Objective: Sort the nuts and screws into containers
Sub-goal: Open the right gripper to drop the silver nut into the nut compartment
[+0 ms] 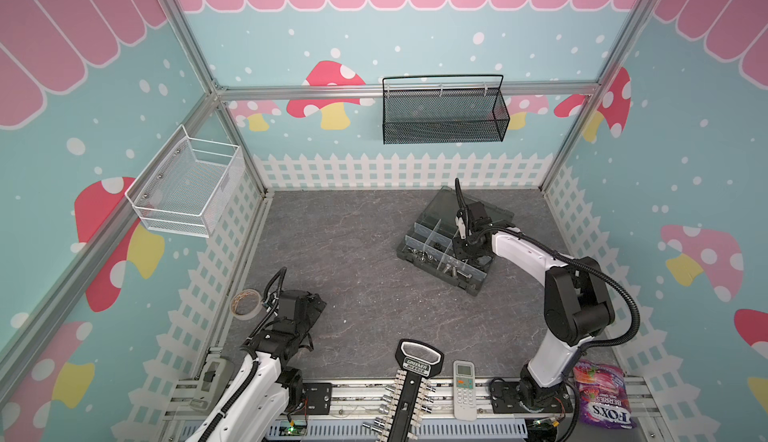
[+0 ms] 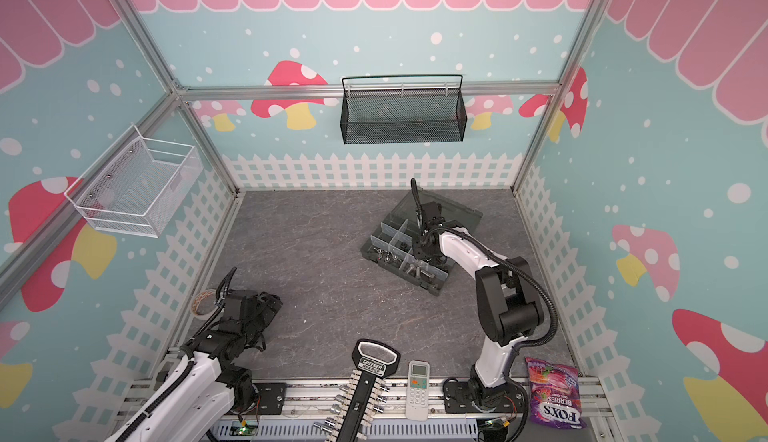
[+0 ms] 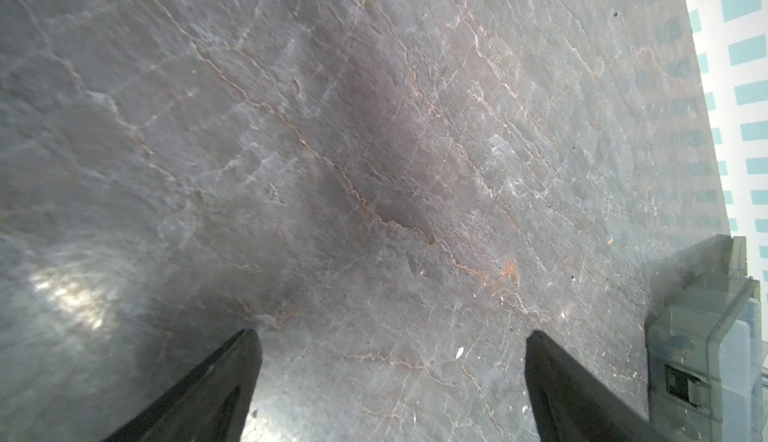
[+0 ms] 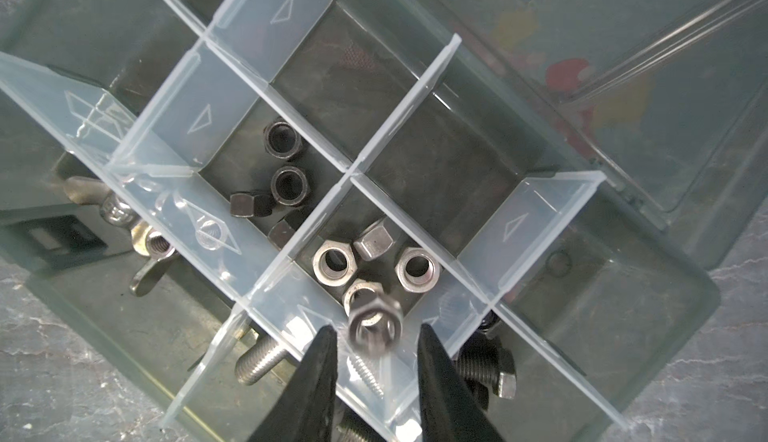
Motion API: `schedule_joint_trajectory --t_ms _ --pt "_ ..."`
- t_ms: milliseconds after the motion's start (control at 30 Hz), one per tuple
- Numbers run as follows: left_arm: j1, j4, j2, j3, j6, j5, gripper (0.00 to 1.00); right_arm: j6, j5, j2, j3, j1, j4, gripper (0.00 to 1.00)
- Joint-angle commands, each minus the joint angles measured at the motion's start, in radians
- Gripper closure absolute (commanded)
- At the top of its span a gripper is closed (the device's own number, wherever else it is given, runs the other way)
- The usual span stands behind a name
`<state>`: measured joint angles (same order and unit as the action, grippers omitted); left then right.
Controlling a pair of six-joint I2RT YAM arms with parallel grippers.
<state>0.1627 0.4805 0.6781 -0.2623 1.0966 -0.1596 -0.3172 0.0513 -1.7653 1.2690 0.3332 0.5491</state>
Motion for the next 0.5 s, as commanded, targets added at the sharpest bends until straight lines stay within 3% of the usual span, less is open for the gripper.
schedule_joint_trajectory --t_ms 0,467 --pt "-0.009 -0.001 0.0 -0.015 0.02 -0.003 0.0 0.009 0.002 0.007 -0.013 -0.006 -0.006 0.56" --pt "-0.01 0.051 -0.024 -0.055 -0.027 -0.033 0.0 -0.036 0.135 0.249 -0.101 -0.008 -0.028 0.42"
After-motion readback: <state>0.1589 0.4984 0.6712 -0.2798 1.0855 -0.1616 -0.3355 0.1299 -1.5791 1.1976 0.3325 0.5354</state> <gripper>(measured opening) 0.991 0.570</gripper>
